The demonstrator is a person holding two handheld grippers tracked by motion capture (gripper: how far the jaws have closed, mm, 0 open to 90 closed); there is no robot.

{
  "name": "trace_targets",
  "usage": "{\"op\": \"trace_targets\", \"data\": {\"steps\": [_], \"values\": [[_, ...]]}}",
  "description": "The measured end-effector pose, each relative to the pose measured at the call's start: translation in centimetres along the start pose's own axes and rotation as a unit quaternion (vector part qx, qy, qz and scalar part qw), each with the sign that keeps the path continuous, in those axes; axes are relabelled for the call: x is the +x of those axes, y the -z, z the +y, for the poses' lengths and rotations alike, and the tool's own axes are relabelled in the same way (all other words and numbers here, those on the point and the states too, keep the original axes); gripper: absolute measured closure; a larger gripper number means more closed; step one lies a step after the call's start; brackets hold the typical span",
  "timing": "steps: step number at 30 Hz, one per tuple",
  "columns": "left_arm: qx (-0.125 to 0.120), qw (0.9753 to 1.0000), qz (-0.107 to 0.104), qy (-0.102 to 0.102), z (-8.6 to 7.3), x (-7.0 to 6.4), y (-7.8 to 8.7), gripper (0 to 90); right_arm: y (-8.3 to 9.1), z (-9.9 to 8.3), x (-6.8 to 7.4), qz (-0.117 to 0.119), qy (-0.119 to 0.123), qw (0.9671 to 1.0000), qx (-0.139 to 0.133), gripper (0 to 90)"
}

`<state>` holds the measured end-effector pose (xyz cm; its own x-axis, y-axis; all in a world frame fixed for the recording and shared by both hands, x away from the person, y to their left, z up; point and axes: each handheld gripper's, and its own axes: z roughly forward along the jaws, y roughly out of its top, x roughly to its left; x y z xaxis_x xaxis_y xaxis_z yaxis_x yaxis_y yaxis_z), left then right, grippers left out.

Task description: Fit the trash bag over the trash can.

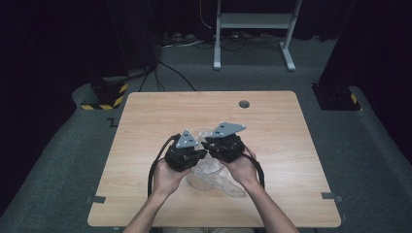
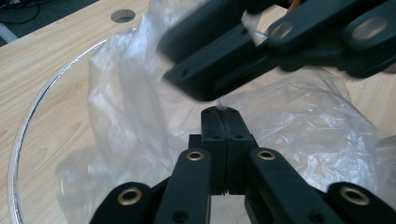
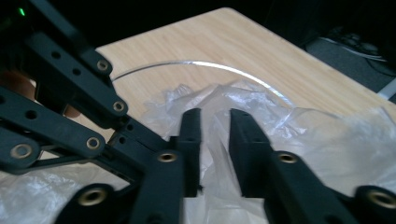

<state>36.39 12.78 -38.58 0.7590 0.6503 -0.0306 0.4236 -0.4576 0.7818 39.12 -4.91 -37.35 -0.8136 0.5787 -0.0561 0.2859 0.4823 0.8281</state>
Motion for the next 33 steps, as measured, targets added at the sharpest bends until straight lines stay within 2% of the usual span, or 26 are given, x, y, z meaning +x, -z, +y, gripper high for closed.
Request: {"op": "trace_targets", "data": {"steps": [1,2,7,10,15,20,33], "values": [[0.0,1.0,0.003,-0.001,0.0,0.0,0.1,90.0,0.8,-0.2,-0.3,-0.003,-0.007,0.9999,-0.013,66.0],[-0.001,1.0,0.005,0.0,-0.1,0.0,0.2,90.0,0.8,-0.2,-0.3,-0.003,-0.007,0.9999,-0.013,66.0],[-0.018,0.9997,0.013,0.006,-0.3,0.5,1.0,90.0,3.0,-0.8,-1.2,-0.008,-0.029,0.9983,-0.05,57.0],[-0.026,0.9994,0.017,0.012,-0.5,0.7,1.4,90.0,3.9,-1.3,-1.6,-0.013,-0.036,0.997,-0.067,56.4],[-0.047,0.9983,0.028,0.02,-1.1,1.5,2.4,90.0,4.0,-2.1,-1.8,-0.028,-0.029,0.9978,-0.052,57.8],[-0.071,0.9964,0.038,0.028,-1.6,1.9,3.5,90.0,3.1,-2.5,-1.8,-0.029,-0.032,0.9981,-0.044,56.2],[-0.09,0.9928,0.052,0.059,-3.8,3.6,5.0,89.4,2.2,-2.4,-1.0,-0.018,-0.029,0.9989,-0.032,49.8]]}}
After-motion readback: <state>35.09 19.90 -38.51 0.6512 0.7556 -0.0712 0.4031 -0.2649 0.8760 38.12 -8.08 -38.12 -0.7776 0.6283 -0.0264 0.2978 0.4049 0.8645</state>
